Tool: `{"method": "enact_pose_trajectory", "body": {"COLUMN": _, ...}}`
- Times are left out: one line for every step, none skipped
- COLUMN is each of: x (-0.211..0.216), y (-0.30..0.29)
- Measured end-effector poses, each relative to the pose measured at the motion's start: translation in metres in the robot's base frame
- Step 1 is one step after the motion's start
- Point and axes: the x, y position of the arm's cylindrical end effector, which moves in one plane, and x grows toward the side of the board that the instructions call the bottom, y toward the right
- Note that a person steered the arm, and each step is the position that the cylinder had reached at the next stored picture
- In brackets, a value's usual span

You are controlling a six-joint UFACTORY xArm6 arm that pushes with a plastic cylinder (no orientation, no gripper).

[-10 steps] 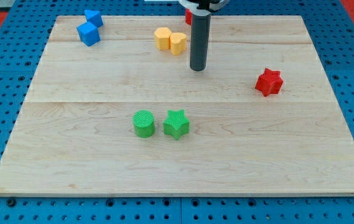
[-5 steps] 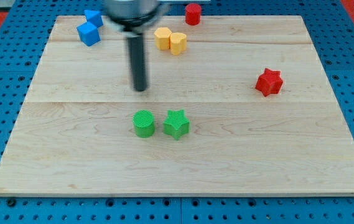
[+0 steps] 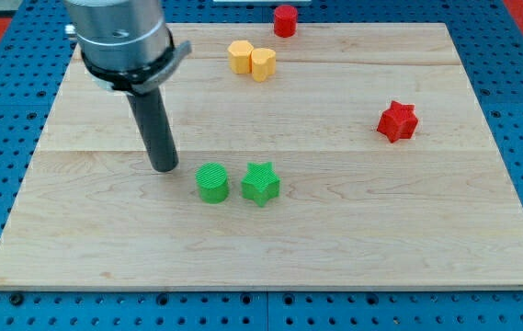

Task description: Push the green blocks towards the bottom right side of the board

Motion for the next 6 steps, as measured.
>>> {"method": "enact_pose_trajectory", "body": {"x": 0.014, "y": -0.012}}
{"method": "enact_pose_trajectory", "body": {"x": 0.018, "y": 0.036}}
{"method": "enact_pose_trajectory", "body": {"x": 0.012, "y": 0.09}}
{"method": "enact_pose_trajectory", "body": {"x": 0.012, "y": 0.121}}
{"method": "enact_pose_trajectory", "body": {"x": 0.013, "y": 0.215}}
{"method": "enact_pose_trajectory", "body": {"x": 0.049, "y": 0.234}}
